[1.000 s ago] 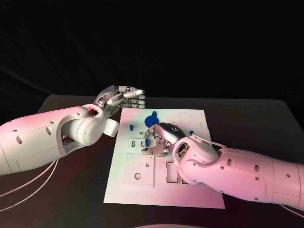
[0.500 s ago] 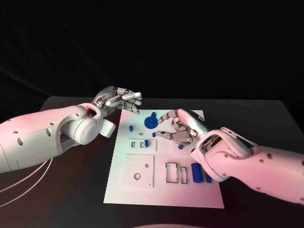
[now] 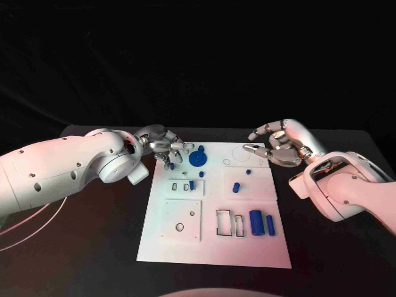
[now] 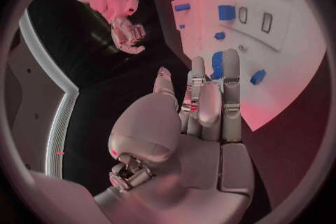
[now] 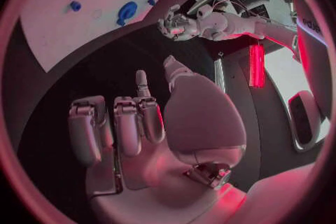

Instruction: Assemble the parts on the task board

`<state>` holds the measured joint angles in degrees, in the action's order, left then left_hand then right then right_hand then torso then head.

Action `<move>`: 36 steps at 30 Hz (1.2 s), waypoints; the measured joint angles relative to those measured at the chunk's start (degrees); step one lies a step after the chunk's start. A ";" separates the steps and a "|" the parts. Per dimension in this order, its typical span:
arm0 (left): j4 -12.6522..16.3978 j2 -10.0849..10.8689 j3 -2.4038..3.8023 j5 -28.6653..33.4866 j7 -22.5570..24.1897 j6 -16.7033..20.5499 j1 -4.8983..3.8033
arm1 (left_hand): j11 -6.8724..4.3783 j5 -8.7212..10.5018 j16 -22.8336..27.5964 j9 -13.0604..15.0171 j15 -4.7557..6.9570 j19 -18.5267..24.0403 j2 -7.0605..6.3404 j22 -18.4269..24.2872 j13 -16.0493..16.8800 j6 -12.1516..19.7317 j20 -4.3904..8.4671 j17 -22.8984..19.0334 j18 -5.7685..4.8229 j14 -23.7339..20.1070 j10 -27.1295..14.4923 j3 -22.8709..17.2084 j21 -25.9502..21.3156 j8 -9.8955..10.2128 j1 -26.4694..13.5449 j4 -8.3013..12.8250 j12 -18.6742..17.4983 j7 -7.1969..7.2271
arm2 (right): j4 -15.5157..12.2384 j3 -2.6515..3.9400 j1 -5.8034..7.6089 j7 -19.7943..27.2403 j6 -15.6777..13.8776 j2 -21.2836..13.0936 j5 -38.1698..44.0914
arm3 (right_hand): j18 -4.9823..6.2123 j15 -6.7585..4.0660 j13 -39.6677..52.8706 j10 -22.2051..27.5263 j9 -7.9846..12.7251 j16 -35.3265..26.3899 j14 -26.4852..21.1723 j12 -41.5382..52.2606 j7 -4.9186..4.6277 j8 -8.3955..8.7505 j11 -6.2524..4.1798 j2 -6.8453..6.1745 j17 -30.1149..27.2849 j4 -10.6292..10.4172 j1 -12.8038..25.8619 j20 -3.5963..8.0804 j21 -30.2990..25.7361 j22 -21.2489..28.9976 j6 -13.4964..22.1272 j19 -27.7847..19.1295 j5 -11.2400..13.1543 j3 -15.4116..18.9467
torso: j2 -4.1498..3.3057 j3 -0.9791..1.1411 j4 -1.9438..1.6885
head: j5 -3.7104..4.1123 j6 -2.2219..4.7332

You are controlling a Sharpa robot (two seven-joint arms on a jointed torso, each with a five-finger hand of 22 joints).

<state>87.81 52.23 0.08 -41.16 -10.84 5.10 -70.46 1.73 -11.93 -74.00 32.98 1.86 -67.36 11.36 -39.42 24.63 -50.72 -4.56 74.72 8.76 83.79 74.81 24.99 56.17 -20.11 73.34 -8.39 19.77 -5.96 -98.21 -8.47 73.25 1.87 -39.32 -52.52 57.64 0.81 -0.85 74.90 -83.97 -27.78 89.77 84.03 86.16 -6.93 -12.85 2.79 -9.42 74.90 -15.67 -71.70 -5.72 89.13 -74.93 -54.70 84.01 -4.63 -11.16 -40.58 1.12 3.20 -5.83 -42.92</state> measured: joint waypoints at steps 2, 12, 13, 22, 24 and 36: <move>0.19 -0.67 -0.26 -3.53 -3.01 -1.81 -0.43 | -0.19 1.43 -7.01 1.52 0.33 -4.02 -1.14 -11.15 3.80 -0.23 0.46 0.22 -1.81 0.27 -0.02 0.01 8.21 -1.46 1.14 -4.30 4.15 0.41 | 0.75 0.00 0.13 0.38 0.03 -0.48 -0.72 | 0.00 0.00 0.00 0.00 -0.24 0.00 0.00 0.00 0.00 0.00 0.00 0.00 0.00 -0.16 0.00 0.00 0.00 0.00 0.00 0.00 -0.04 0.17 | 0.13 0.00 -0.08 | 0.03 -0.15; -0.85 -5.46 -2.41 -15.59 -14.63 -6.27 -2.25 | -2.48 -0.03 -15.80 7.10 1.72 -14.84 -1.27 -35.52 40.07 -0.99 1.94 0.23 -5.29 0.26 5.82 0.05 26.62 -6.15 1.27 -8.23 43.08 2.10 | 3.23 -0.02 0.32 0.86 0.53 -0.76 -2.64 | 0.00 0.01 0.05 0.00 -1.35 0.00 0.00 0.00 -0.04 0.00 0.00 -0.20 0.05 -0.38 -0.33 0.00 -0.21 0.01 0.91 0.00 -1.70 0.41 | 0.74 0.14 -0.44 | -0.31 -0.97; -0.98 -5.90 -2.52 -16.05 -15.35 -6.45 -2.36 | -2.63 -0.05 -15.80 7.31 1.72 -15.07 -0.96 -35.53 41.15 -0.99 1.99 0.23 -5.29 0.26 5.99 0.05 26.98 -6.15 0.96 -8.23 44.18 2.10 | 3.38 -0.02 0.32 0.83 0.59 -0.70 -2.71 | 0.00 0.01 0.05 0.00 -1.46 0.00 0.00 0.00 0.05 0.00 0.00 0.01 0.05 -0.30 -0.72 0.00 -0.29 0.01 1.01 0.00 -1.93 0.50 | 0.79 0.15 -0.44 | -0.37 -1.09; -1.89 -8.57 -3.20 -17.92 -20.28 -8.28 -3.03 | -2.76 -1.58 -15.80 8.52 1.72 -16.39 -0.19 -35.54 45.07 -1.19 2.09 0.23 -6.17 0.26 7.12 0.05 29.37 -6.81 1.16 -8.22 48.81 2.30 | 4.41 -0.02 0.35 0.38 1.07 -0.43 -2.89 | 0.00 0.01 0.04 0.00 -2.20 0.00 0.00 0.00 -0.13 -0.22 0.00 0.21 0.04 -0.23 -1.02 0.20 -0.29 0.02 1.19 -0.21 -3.27 0.56 | 0.83 0.18 -0.38 | -0.66 -1.61; -1.94 -8.88 -3.26 -18.01 -20.89 -8.76 -3.08 | -2.76 -1.59 -15.80 8.73 1.72 -16.39 0.07 -35.53 45.07 -1.24 2.09 0.23 -6.16 0.26 7.12 0.05 29.64 -6.81 0.89 -8.22 49.43 2.34 | 4.54 -0.02 0.35 0.22 1.15 -0.41 -2.89 | 0.00 0.01 0.04 0.00 -2.31 0.00 0.00 0.00 -0.13 -0.22 0.00 -0.01 0.04 -0.38 -1.23 0.20 -0.29 0.02 1.19 -0.21 -3.57 0.72 | 0.81 0.18 -0.37 | -0.66 -1.62; -2.65 -10.74 -3.91 -17.87 -24.05 -12.21 -3.15 | -2.76 -1.35 -15.80 9.21 1.92 -16.39 1.02 -35.53 45.91 -1.33 2.09 0.22 -7.07 0.05 7.12 0.05 30.14 -6.81 -0.05 -8.22 50.35 2.57 | 5.16 -0.02 0.34 -0.68 1.62 -0.08 -2.76 | 0.00 0.01 0.03 0.00 -2.51 0.00 0.00 0.00 0.07 -0.22 0.00 -0.01 0.03 -0.38 -1.23 0.20 -0.55 0.03 1.39 -0.21 -3.81 0.72 | 0.70 0.12 -0.49 | -0.66 -2.01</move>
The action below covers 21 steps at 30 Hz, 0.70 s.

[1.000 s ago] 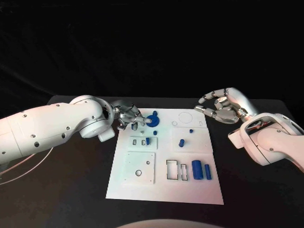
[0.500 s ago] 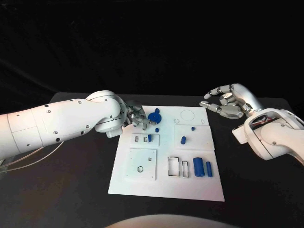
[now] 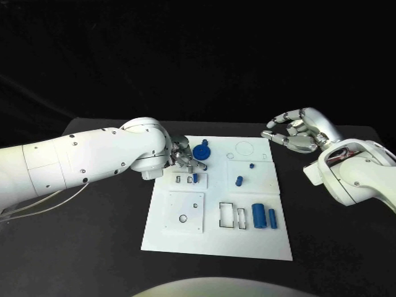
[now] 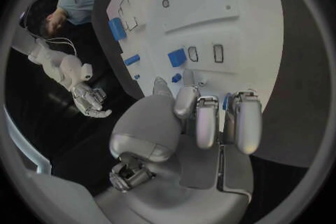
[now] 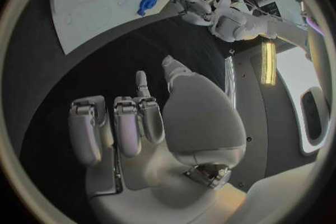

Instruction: Assemble the parts on the task board

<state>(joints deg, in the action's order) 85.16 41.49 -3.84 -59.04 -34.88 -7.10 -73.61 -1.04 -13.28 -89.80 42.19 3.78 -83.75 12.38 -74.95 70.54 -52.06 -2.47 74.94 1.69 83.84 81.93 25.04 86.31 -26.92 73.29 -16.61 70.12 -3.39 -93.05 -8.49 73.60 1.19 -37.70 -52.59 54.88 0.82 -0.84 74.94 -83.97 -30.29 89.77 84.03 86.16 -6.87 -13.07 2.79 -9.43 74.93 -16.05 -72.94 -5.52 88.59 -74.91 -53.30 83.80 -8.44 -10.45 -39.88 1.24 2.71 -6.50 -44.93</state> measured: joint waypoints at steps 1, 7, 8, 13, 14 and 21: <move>-0.06 -0.10 -0.02 0.01 -0.21 -0.21 0.00 | 0.00 0.02 0.00 0.00 0.00 0.00 0.00 0.00 0.00 0.15 0.00 0.00 0.00 0.00 0.00 0.00 0.00 0.00 0.00 0.00 0.19 0.13 | 0.04 0.00 0.00 -0.05 0.03 0.02 0.00 | 0.00 0.00 0.00 0.00 -0.01 0.00 0.00 0.00 0.00 0.00 0.00 0.00 0.00 0.00 0.00 0.00 0.00 0.00 0.00 0.00 0.00 0.00 | -0.01 -0.01 0.01 | -0.04 -0.02; -0.16 -0.34 -0.11 0.10 -1.45 -1.43 0.00 | 0.00 0.01 0.00 0.00 0.00 0.00 -0.11 0.01 0.00 0.36 0.00 -0.01 0.00 0.00 0.00 0.00 0.00 0.00 -0.12 0.00 0.21 -0.08 | 0.13 0.00 0.00 -0.28 0.16 0.03 0.03 | 0.00 0.00 0.00 0.00 -0.01 0.00 0.00 0.00 0.00 0.00 0.00 0.00 0.00 0.00 0.00 0.00 0.00 0.00 0.00 0.00 0.00 0.00 | -0.01 -0.04 0.04 | -0.21 -0.12; -0.16 -0.36 -0.11 0.13 -1.59 -1.60 0.00 | 0.00 0.01 0.00 0.00 0.00 0.00 -0.19 0.01 0.00 0.36 0.00 0.00 0.00 0.00 0.00 0.00 0.00 0.00 -0.19 0.00 0.22 -0.08 | 0.14 0.00 0.00 -0.31 0.17 0.03 0.03 | 0.00 0.00 -0.01 0.00 -0.01 0.00 0.00 0.00 0.00 0.00 0.00 0.00 -0.01 0.00 0.00 0.00 0.00 0.00 0.00 0.00 -0.10 0.00 | -0.01 -0.04 0.04 | -0.23 -0.14; -0.16 -0.52 -0.15 0.36 -2.17 -2.52 0.00 | 0.00 0.01 0.00 0.06 0.00 0.00 -0.19 0.01 0.01 0.36 0.00 -0.01 0.00 0.00 0.00 0.00 0.00 0.00 -0.19 0.00 0.23 -0.08 | 0.25 0.00 0.00 -0.42 0.25 0.14 0.04 | 0.00 0.00 -0.01 0.00 -0.14 0.00 0.00 0.00 -0.20 0.00 0.00 0.22 -0.01 0.00 -0.22 0.00 0.00 0.01 0.20 0.00 -0.45 0.00 | -0.01 -0.04 0.03 | -0.23 -0.29; -0.16 -0.59 -0.15 0.44 -2.25 -2.76 0.00 | 0.00 0.01 0.00 0.06 0.00 0.00 -0.19 0.01 0.01 0.36 0.00 -0.01 0.00 0.00 0.00 0.00 0.00 0.00 -0.19 0.00 0.23 -0.08 | 0.29 0.00 -0.01 -0.44 0.27 0.18 0.04 | 0.00 0.00 -0.01 0.00 -0.14 0.00 0.00 0.00 -0.20 0.00 0.00 0.22 -0.01 0.00 -0.22 0.00 0.00 0.01 0.20 0.00 -0.45 0.00 | -0.01 -0.04 0.03 | -0.23 -0.32; -0.30 -0.92 -0.28 0.98 -2.43 -3.88 0.00 | 0.01 0.01 0.00 0.33 0.00 0.00 -0.16 0.01 0.01 0.35 0.00 -0.01 0.00 0.00 -0.01 0.00 -0.01 0.00 -0.16 0.00 0.51 -0.08 | 0.54 0.00 -0.02 -0.57 0.43 0.36 0.04 | 0.00 0.00 -0.01 0.00 -0.14 0.00 0.00 0.00 -0.20 0.00 0.00 0.22 -0.01 0.00 -0.22 0.00 0.00 -0.04 0.19 0.00 -0.44 0.00 | 0.03 -0.04 0.04 | -0.19 -0.51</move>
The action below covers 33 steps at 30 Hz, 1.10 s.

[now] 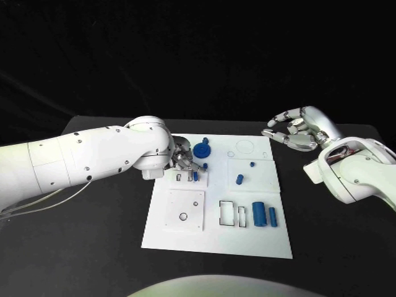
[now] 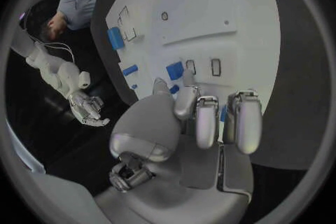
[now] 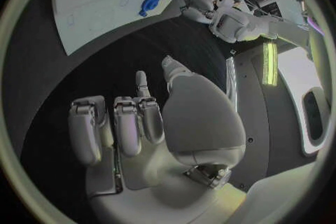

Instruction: Assemble the parts on the task board

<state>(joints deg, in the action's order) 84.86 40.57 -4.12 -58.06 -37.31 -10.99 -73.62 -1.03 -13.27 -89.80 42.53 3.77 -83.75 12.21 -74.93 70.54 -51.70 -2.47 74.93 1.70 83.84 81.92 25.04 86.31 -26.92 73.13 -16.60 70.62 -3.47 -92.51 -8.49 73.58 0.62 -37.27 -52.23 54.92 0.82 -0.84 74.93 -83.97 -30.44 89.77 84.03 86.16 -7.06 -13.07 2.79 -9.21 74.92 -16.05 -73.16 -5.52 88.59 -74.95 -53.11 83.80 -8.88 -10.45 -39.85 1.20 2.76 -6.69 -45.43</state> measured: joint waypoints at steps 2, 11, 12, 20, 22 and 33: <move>-0.01 -0.01 -0.02 0.12 0.00 -0.17 0.00 | 0.00 -0.47 0.00 0.11 0.00 0.00 0.26 0.00 0.00 0.00 0.00 0.00 0.00 0.00 0.00 0.00 0.00 0.00 0.31 0.00 0.04 0.00 | 0.06 0.00 0.00 -0.03 0.04 0.03 0.00 | 0.00 0.00 0.00 0.00 0.00 0.00 0.00 0.00 0.00 0.00 0.00 0.00 0.00 0.00 0.00 0.00 0.00 0.00 0.00 0.00 0.00 0.00 | 0.01 0.00 0.01 | 0.00 -0.04; -0.02 0.09 -0.06 0.65 0.03 -0.55 0.00 | 0.01 -7.36 0.00 0.79 0.00 0.00 -0.16 0.01 0.01 0.00 0.00 0.00 0.00 0.00 -0.02 0.00 0.00 0.00 1.39 0.00 0.15 0.00 | 0.31 0.00 -0.03 -0.21 0.24 0.19 0.00 | 0.00 0.00 -0.01 0.00 -0.15 0.00 0.00 0.00 0.00 0.00 0.00 0.00 -0.01 0.00 0.00 0.00 -0.27 0.01 0.00 0.00 -0.23 0.00 | 0.02 -0.01 0.00 | 0.04 -0.12; -0.01 0.10 -0.06 0.69 0.05 -0.61 0.00 | 0.01 -7.90 0.00 0.83 0.00 0.00 -0.25 0.01 0.01 0.00 0.00 -0.01 0.00 0.00 -0.02 0.00 0.00 0.00 1.43 0.00 0.16 0.00 | 0.34 0.00 -0.04 -0.23 0.26 0.21 0.00 | 0.00 0.00 -0.01 0.00 -0.18 0.00 0.00 0.00 0.00 0.00 0.00 0.00 -0.01 0.00 0.00 0.00 -0.27 0.01 0.00 0.00 -0.38 0.00 | 0.02 0.00 0.00 | 0.04 -0.12; 0.01 0.18 -0.06 1.03 0.10 -1.05 0.00 | 0.02 -13.96 0.00 1.43 0.00 0.00 -1.00 0.01 0.00 0.00 0.00 -0.01 0.01 0.00 -0.03 0.00 0.00 0.00 1.47 0.00 0.17 0.00 | 0.54 -0.01 -0.09 -0.36 0.37 0.36 0.01 | 0.00 0.00 -0.01 0.00 -0.26 0.00 0.00 0.00 0.00 0.00 0.00 0.00 -0.01 0.00 0.00 0.00 -0.27 0.02 0.00 0.00 -0.56 0.00 | 0.01 0.00 -0.02 | 0.05 -0.19; 0.01 0.18 -0.06 1.11 0.12 -1.07 0.00 | 0.02 -15.69 0.00 1.60 0.00 0.00 -1.16 0.01 0.00 -0.02 0.00 -0.01 0.00 0.00 -0.03 0.00 -0.01 0.00 1.63 0.00 0.17 0.02 | 0.57 -0.01 -0.11 -0.38 0.39 0.40 0.01 | 0.00 0.00 -0.01 0.00 -0.32 0.00 0.00 0.00 0.19 -0.22 0.00 0.00 -0.01 0.00 0.00 0.00 -0.27 0.02 0.19 0.00 -0.56 0.00 | 0.01 -0.01 -0.02 | 0.05 -0.23; -0.02 0.18 -0.06 1.85 0.17 -1.17 0.00 | -0.08 -20.71 0.00 2.06 0.21 0.00 -1.48 0.02 0.00 -0.01 0.00 -0.01 0.01 0.21 -0.34 0.00 -0.01 -0.28 1.95 0.00 0.15 0.41 | 0.70 -0.02 -0.17 -0.47 0.52 0.50 0.02 | 0.00 0.00 -0.01 0.00 -0.32 0.00 0.00 0.00 0.20 -0.22 0.00 0.00 -0.01 0.00 0.00 0.00 -0.27 0.02 0.20 0.00 -0.88 0.00 | -0.02 -0.01 -0.01 | 0.05 -0.32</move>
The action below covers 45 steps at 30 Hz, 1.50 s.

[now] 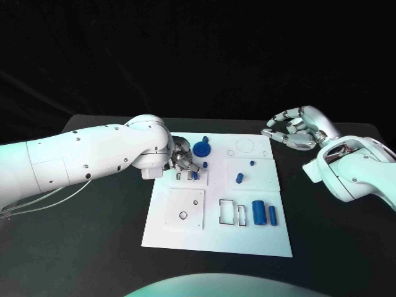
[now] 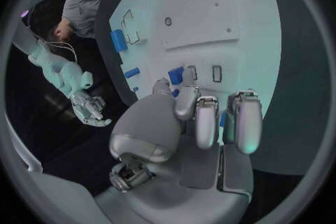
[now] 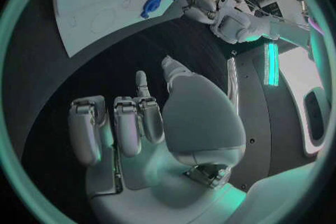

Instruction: Assemble the parts on the task board

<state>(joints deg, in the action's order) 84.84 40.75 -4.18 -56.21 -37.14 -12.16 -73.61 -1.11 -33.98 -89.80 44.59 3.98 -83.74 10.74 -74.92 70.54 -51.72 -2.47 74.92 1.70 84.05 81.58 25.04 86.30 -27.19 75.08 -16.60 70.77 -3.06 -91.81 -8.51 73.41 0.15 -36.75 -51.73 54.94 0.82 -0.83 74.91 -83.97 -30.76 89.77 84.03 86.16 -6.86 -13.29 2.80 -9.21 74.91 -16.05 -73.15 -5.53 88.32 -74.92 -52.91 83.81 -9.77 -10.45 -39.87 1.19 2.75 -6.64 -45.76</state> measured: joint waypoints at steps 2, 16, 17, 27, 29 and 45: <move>0.00 0.00 0.00 0.10 0.00 -0.04 0.00 | 0.00 -0.17 0.00 0.07 0.00 0.00 -0.20 0.00 0.00 -0.13 0.00 0.00 0.00 0.00 0.00 0.00 0.00 -0.01 0.20 0.00 -0.01 0.14 | 0.02 0.00 0.00 -0.03 0.02 0.01 0.00 | 0.00 0.00 0.00 0.00 -0.05 0.00 0.00 0.00 0.00 0.00 0.00 0.00 0.00 0.00 0.00 0.00 0.00 0.00 0.00 0.00 0.00 0.00 | -0.01 0.00 0.00 | 0.00 -0.04; -0.03 -0.04 0.00 0.63 0.00 -0.28 0.00 | -0.14 1.77 0.00 0.38 0.41 -0.21 0.52 0.01 0.00 0.01 0.21 0.00 0.01 0.00 -0.27 0.00 -0.03 -0.01 4.34 0.00 -0.28 0.42 | 0.19 0.00 -0.10 -0.14 0.13 0.19 0.01 | 0.00 0.00 0.00 0.00 -0.16 0.00 0.00 0.00 -0.18 0.00 0.00 0.23 0.00 0.00 -0.23 0.00 0.00 0.01 0.18 0.00 -0.34 0.00 | 0.01 0.02 0.01 | -0.02 -0.25; -0.03 -0.04 0.00 0.68 0.00 -0.31 0.00 | -0.14 1.96 0.00 0.38 0.41 -0.21 0.55 0.00 0.00 0.01 0.21 0.00 0.00 0.00 -0.27 0.00 -0.03 0.00 4.71 0.00 -0.28 0.42 | 0.20 0.00 -0.10 -0.15 0.14 0.19 0.02 | 0.00 0.00 0.00 0.00 -0.16 0.00 0.00 0.00 -0.18 0.00 0.00 0.23 0.00 0.00 -0.23 0.00 0.00 0.01 0.18 0.00 -0.34 0.00 | 0.01 0.02 0.01 | -0.02 -0.25; -0.04 -0.02 0.08 1.35 0.14 -0.45 -0.09 | -0.44 9.27 0.00 0.46 0.61 -0.19 0.36 0.01 -0.25 0.09 0.64 0.00 0.00 -0.19 -0.58 -6.23 -0.03 0.39 10.36 -0.03 -0.94 0.94 | 0.29 -0.01 -0.16 -0.19 0.21 0.23 0.02 | 0.00 0.00 -0.01 0.00 -0.27 0.00 0.00 0.00 -0.18 0.00 0.00 0.23 0.00 0.00 -0.23 0.00 0.00 0.02 0.18 0.00 -0.56 0.00 | 0.01 0.02 0.02 | 0.02 -0.43; -0.04 0.00 0.11 1.69 0.24 -0.43 -0.13 | -0.57 10.17 0.00 0.75 0.83 -0.22 -0.97 0.01 -1.82 -0.01 0.67 -0.01 0.00 -0.16 -0.70 -9.46 -0.03 0.45 11.69 -0.17 -1.17 1.06 | 0.34 -0.01 -0.18 -0.20 0.23 0.25 0.03 | 0.00 0.00 -0.01 0.00 -0.27 0.00 0.00 0.00 -0.18 0.00 0.00 0.23 0.00 0.00 -0.23 0.00 0.00 0.02 0.18 0.00 -0.56 0.00 | 0.01 0.02 0.02 | 0.05 -0.48; -0.19 0.69 -0.02 6.19 0.57 0.31 -0.04 | -1.02 13.07 0.00 13.08 1.10 -0.30 -20.22 0.01 3.59 1.81 0.75 -0.01 0.01 -0.10 0.68 -65.43 -0.70 -8.48 -14.05 6.67 -0.61 0.83 | 0.48 -0.01 -0.28 -0.18 0.23 0.28 0.03 | 0.00 0.00 0.04 0.00 -0.33 0.00 0.00 0.00 -0.18 0.00 0.00 0.23 -0.01 0.00 -0.23 0.00 0.00 -0.02 0.18 0.00 -0.56 0.00 | 0.05 0.02 0.00 | -0.08 -0.57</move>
<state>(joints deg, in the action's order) 84.65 41.44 -4.20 -50.02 -36.57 -11.84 -73.66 -2.14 -20.91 -89.79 57.67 5.08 -84.05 -9.49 -74.90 74.14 -49.91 -1.73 74.91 1.71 83.95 82.26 -40.39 85.59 -35.67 61.03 -9.93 70.16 -2.23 -91.33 -8.52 73.12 -0.03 -36.52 -51.45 54.97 0.82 -0.83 74.95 -83.97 -31.09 89.77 84.03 86.16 -7.04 -13.29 2.80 -8.98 74.90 -16.05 -73.38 -5.53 88.32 -74.95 -52.73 83.81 -10.33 -10.46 -39.82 1.21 2.75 -6.72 -46.33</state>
